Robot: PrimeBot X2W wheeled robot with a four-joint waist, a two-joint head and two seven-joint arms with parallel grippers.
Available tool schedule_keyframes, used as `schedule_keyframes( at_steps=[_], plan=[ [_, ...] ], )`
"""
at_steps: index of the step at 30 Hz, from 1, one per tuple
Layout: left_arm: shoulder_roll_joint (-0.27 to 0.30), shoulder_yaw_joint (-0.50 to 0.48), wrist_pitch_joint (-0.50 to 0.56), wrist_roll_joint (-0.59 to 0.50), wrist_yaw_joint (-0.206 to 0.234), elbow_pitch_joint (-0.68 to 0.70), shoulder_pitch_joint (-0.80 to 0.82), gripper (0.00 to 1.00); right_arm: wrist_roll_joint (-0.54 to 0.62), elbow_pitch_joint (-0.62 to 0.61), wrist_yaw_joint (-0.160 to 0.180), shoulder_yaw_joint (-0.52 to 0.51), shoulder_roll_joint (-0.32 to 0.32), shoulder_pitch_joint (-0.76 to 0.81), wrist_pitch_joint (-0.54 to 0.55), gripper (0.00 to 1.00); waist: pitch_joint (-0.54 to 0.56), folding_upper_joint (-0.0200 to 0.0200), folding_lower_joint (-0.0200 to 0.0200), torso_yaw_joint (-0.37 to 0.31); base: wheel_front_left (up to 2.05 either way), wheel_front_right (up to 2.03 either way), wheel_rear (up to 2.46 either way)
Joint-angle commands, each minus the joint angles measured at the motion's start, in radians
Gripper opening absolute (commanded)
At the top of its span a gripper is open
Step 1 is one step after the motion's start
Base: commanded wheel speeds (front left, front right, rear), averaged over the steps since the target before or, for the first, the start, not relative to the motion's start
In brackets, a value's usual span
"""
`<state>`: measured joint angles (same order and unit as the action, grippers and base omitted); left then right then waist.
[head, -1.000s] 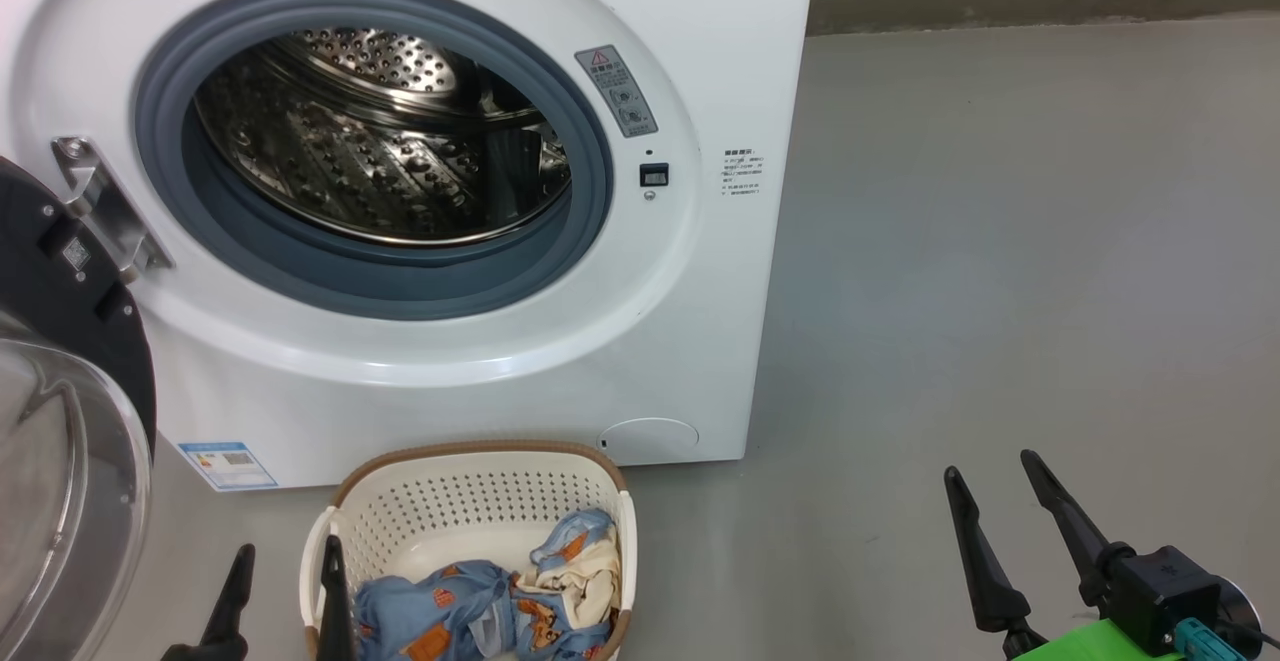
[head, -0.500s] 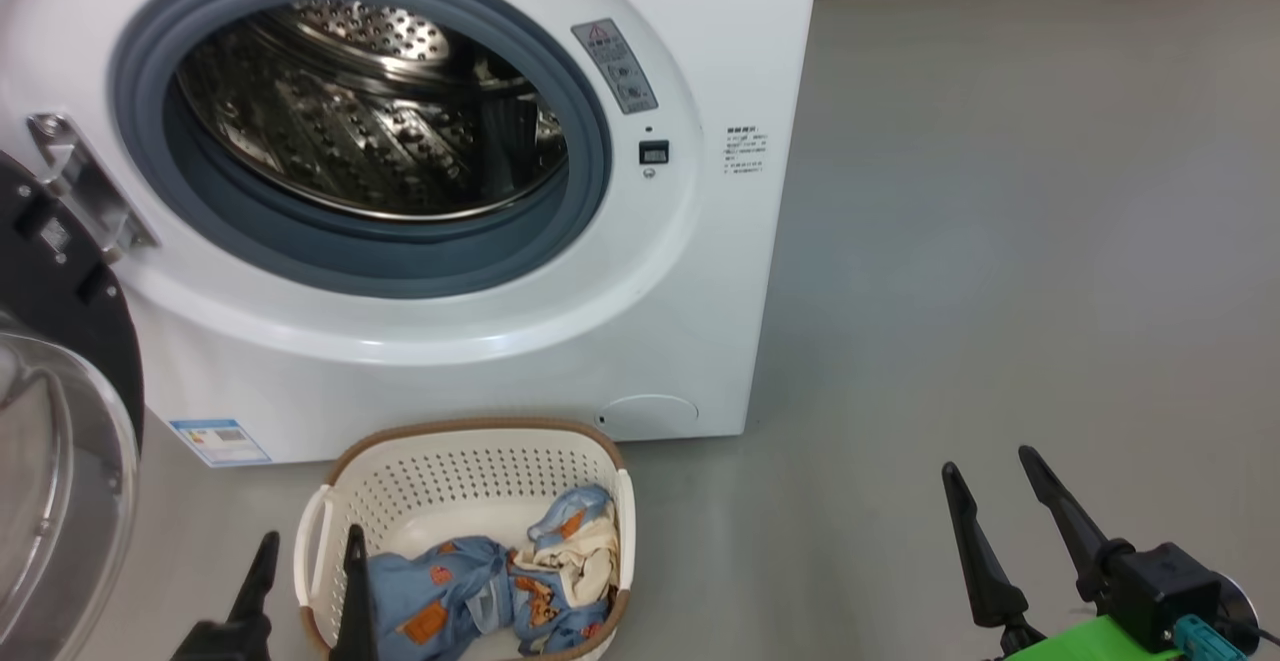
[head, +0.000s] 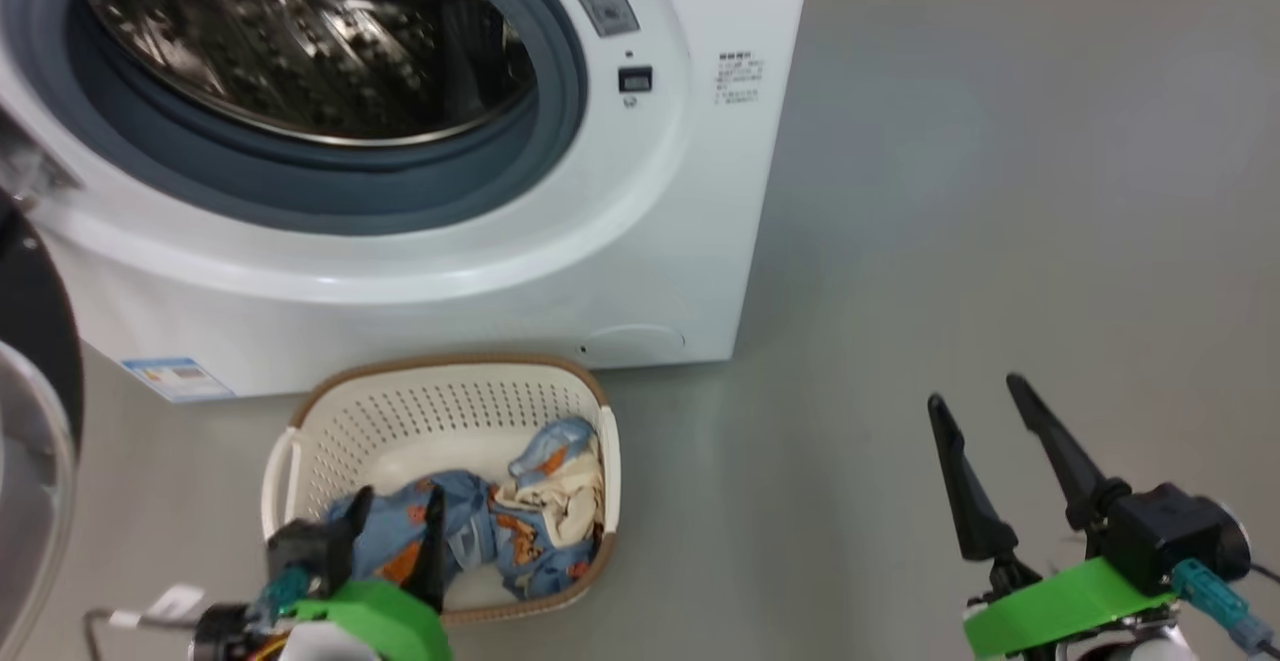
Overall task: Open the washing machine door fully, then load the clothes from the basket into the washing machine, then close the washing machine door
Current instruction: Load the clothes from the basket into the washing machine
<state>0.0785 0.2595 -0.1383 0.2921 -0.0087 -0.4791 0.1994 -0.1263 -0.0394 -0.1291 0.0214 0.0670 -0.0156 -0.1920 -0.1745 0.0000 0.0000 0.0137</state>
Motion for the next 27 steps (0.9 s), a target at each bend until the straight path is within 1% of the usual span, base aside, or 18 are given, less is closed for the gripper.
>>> schedule_keyframes(
  at_steps=[1, 6, 13, 15, 16, 23, 27],
  plan=[
    [0.003, -0.019, -0.014, 0.014, -0.021, -0.043, 0.071, 1.0, -0.009, -0.033, -0.002, 0.032, 0.011, -0.042, -0.009, 1.0, -0.068, 0.0, 0.0, -0.022, 0.0, 0.0, 0.0],
    [-0.018, 0.008, -0.029, 0.067, -0.072, -0.26, 0.203, 1.0, -0.017, -0.037, -0.002, 0.061, 0.022, -0.091, -0.017, 1.0, -0.151, 0.0, 0.0, -0.053, 0.0, 0.0, 0.0],
    [-0.027, 0.055, -0.05, 0.128, -0.106, -0.493, 0.372, 1.0, -0.031, -0.043, -0.002, 0.087, 0.037, -0.162, -0.033, 1.0, -0.284, 0.0, 0.0, -0.104, 0.0, 0.0, 0.0],
    [-0.028, 0.073, -0.048, 0.142, -0.112, -0.541, 0.416, 1.0, -0.036, -0.046, -0.002, 0.093, 0.041, -0.183, -0.039, 1.0, -0.325, 0.0, 0.0, -0.119, 0.0, 0.0, 0.0],
    [-0.028, 0.073, -0.048, 0.142, -0.112, -0.541, 0.416, 1.0, -0.036, -0.046, -0.002, 0.093, 0.041, -0.183, -0.039, 1.0, -0.325, 0.0, 0.0, -0.119, 0.0, 0.0, 0.0],
    [-0.028, 0.114, -0.036, 0.183, -0.12, -0.661, 0.559, 1.0, -0.044, -0.057, -0.002, 0.119, 0.045, -0.265, -0.055, 1.0, -0.478, 0.0, 0.0, -0.16, 0.0, 0.0, 0.0],
    [-0.015, 0.127, -0.033, 0.19, -0.121, -0.714, 0.625, 1.0, -0.05, -0.06, -0.002, 0.136, 0.046, -0.317, -0.063, 1.0, -0.555, 0.0, 0.0, -0.18, 0.0, 0.0, 0.0]
  ],
)
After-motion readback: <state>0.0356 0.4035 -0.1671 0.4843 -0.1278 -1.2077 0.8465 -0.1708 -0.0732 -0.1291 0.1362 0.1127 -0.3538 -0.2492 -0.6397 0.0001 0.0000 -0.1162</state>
